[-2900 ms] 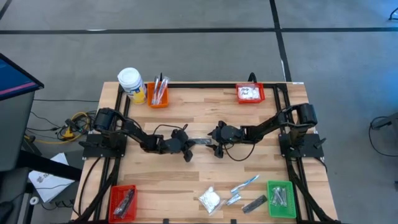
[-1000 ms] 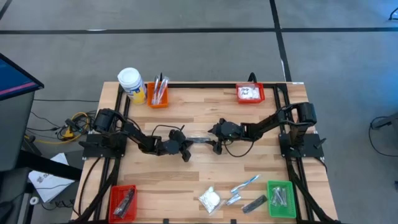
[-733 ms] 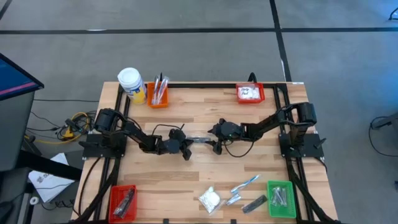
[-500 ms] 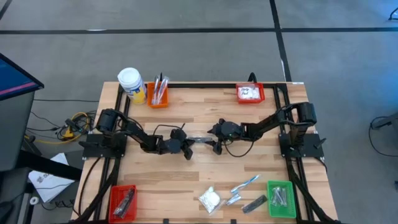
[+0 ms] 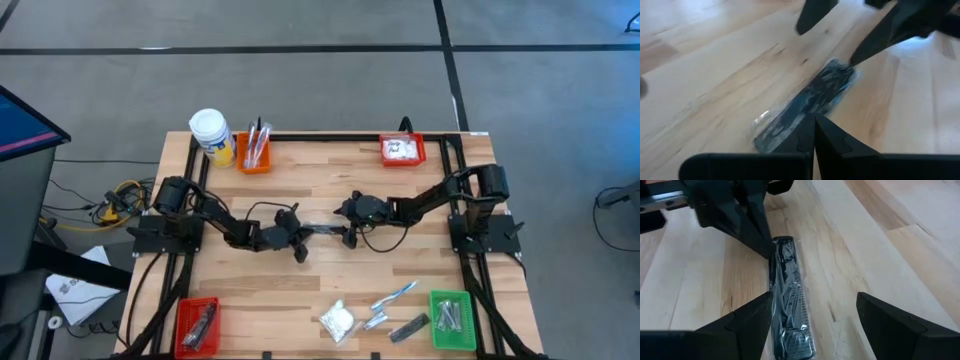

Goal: Pick & Place Travel size toiletries
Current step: Put the left comb into the bottom red bin

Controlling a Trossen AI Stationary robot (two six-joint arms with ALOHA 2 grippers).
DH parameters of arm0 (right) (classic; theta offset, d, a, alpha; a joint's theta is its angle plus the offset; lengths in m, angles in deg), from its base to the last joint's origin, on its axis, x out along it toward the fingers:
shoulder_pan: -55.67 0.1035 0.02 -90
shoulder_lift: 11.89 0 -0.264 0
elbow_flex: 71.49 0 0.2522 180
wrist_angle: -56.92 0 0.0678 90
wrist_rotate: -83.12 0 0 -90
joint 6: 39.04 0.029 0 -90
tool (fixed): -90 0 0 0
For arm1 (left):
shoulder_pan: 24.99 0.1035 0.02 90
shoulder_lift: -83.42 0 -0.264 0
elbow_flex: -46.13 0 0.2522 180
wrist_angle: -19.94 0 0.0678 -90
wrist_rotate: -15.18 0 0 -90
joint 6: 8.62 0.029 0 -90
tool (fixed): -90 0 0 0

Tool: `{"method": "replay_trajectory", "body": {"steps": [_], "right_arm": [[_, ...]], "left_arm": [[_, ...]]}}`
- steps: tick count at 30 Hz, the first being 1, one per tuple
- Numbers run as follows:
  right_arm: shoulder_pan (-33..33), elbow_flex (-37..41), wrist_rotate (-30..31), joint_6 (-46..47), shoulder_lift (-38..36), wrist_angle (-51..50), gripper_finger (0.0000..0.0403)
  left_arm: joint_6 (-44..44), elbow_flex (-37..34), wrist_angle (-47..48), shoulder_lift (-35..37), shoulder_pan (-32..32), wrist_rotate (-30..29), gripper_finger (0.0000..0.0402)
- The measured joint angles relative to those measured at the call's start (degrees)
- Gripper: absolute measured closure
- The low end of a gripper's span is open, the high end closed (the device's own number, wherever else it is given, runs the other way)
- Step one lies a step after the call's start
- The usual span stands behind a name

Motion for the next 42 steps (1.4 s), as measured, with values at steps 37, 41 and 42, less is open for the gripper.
{"method": "replay_trajectory", "body": {"steps": [37,41,42], "right_arm": [[1.5,0.0,-1.6,0.4,0.0,-1.3,0.0124],[1.5,0.0,-1.5,0.4,0.0,-1.3,0.0124],[1.5,0.0,-1.6,0.4,0.0,-1.3,0.0124]], "left_arm": [[-5.7,0.3,4.8,0.4,-0.7,-1.0,0.0402],[-6.3,0.4,5.6,0.4,-1.1,-1.0,0.0402],[-6.3,0.4,5.6,0.4,-1.2,-1.1,0.0402]]}}
